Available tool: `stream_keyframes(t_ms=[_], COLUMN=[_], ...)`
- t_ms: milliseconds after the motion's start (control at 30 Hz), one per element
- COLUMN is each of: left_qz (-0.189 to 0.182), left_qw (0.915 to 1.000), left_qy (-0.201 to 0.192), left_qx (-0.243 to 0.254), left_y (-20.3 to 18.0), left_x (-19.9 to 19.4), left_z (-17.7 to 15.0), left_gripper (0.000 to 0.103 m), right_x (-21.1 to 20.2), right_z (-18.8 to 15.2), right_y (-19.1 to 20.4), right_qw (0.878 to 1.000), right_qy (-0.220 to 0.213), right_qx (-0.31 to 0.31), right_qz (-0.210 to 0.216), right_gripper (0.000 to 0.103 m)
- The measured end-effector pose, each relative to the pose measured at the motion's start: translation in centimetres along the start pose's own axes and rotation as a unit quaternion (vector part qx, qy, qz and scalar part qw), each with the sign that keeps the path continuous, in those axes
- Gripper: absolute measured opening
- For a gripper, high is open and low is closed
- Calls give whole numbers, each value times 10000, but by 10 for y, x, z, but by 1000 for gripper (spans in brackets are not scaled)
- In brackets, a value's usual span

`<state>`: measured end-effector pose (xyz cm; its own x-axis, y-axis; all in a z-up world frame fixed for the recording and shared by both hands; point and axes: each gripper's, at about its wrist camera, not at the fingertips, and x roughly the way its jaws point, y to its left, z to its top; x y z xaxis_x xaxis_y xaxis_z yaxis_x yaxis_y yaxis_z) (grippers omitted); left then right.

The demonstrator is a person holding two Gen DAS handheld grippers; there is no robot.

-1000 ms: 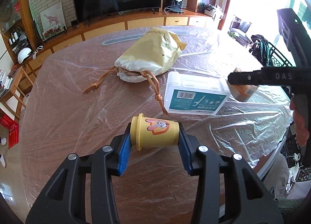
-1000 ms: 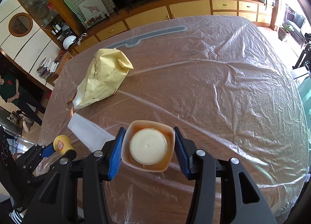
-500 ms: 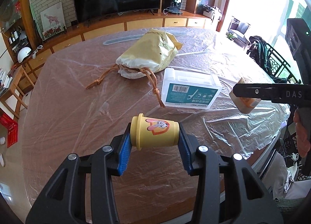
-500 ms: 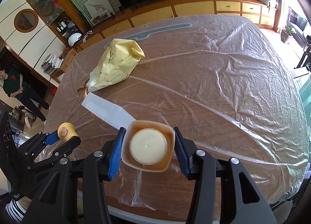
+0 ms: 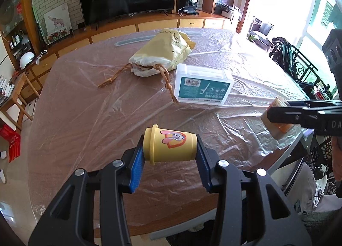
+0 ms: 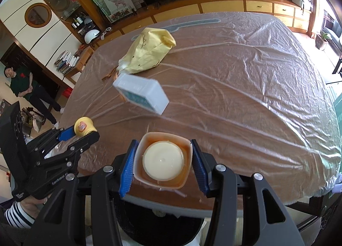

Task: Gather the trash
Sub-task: 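Carry the round container and yellow cup with both tools over the black bin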

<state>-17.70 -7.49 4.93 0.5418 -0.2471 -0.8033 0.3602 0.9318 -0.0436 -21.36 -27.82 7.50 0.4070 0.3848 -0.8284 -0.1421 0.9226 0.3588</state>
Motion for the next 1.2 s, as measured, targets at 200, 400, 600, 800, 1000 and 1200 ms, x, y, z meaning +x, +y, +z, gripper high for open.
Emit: stream_keyframes(t_ms=[200,400,600,800,1000,1200], left_qz=[-38,-128,-196,-279,-347,-428], left_qw=[10000,9998,9993,9990,9981,9971], left_qy=[31,79,117,171,260,345], left_qx=[41,160,301,305,431,525], left_y=[-4,-11,-22,-26,-38,-49], left_x=[-7,-12,-20,-25,-29,-32], left_z=[-9,-21,-32,-41,-58,-69], left_gripper=[45,45,45,45,45,45], right_x=[-6,-9,-14,-20,-25,-24], right_z=[-25,-50,-65,-75,-87,-98], right_y=[11,22,29,33,36,35], right_qw=[9996,9984,9971,9959,9945,9941], right_qy=[129,262,344,393,457,559], right_qx=[-199,-433,-630,-740,-870,-856], right_qz=[120,239,256,336,349,355], right_gripper=[47,47,47,47,47,47])
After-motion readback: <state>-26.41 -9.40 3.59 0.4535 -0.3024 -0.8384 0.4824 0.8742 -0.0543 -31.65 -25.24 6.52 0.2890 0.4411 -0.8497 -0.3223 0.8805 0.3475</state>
